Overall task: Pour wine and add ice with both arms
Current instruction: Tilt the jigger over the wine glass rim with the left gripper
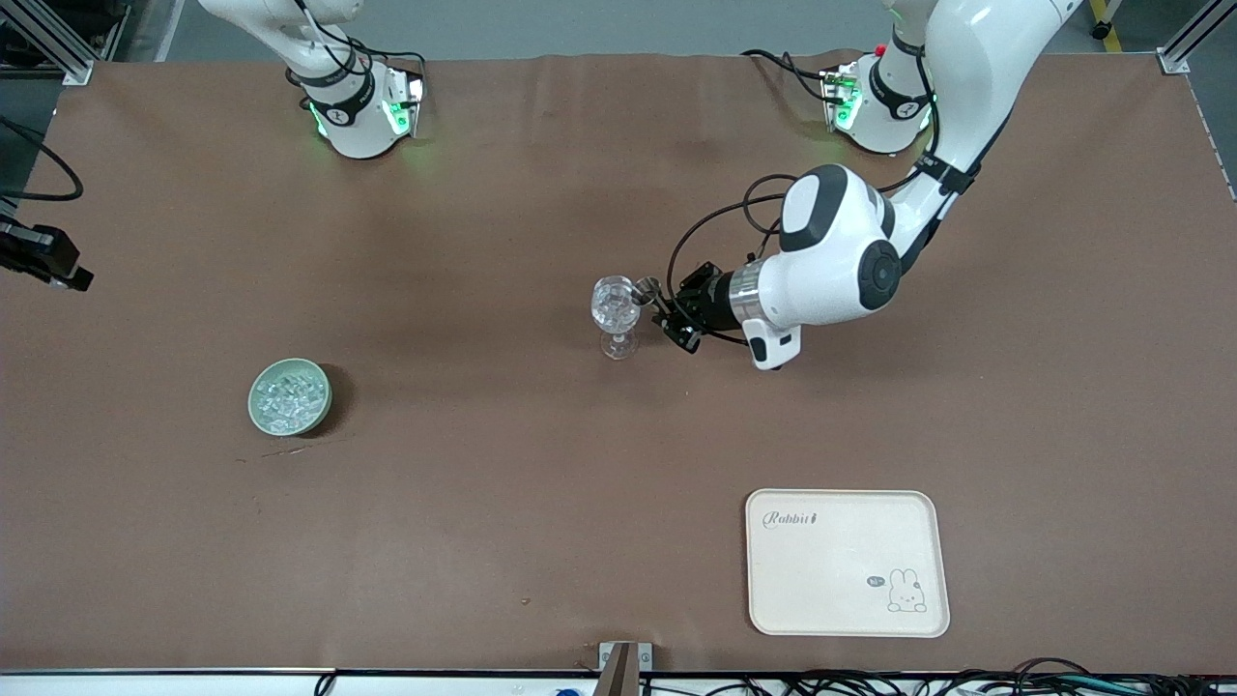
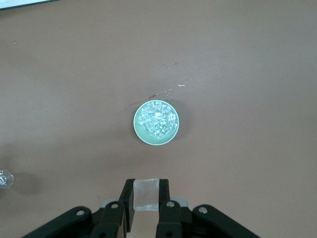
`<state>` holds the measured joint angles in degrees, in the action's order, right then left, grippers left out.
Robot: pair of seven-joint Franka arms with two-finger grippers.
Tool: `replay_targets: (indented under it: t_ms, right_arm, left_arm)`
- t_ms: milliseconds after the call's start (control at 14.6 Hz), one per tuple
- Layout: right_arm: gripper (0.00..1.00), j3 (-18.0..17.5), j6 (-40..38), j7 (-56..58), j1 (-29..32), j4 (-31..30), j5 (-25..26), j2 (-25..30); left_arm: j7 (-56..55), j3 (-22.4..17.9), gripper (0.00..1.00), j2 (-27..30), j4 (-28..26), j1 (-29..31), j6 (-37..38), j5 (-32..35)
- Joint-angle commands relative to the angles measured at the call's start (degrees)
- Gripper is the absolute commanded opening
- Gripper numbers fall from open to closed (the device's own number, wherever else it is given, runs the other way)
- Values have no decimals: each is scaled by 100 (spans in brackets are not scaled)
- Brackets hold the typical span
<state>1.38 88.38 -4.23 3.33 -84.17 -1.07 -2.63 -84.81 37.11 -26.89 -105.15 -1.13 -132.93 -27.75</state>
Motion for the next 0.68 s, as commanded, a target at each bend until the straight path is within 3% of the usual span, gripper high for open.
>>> replay_targets:
  t_ms: [0, 205, 616]
  right_arm:
    - [2, 47, 39, 27, -43, -196, -78, 175]
    - [2, 47, 30, 27, -43, -196, -78, 175]
    - [2, 47, 30, 27, -43, -196, -78, 175]
  left_arm:
    - [-605, 164, 1, -272, 345, -45, -49, 645]
    - [-932, 305, 1, -422, 398, -71, -58, 1436]
    - [-1432, 455, 1, -413, 442, -124, -49, 2237]
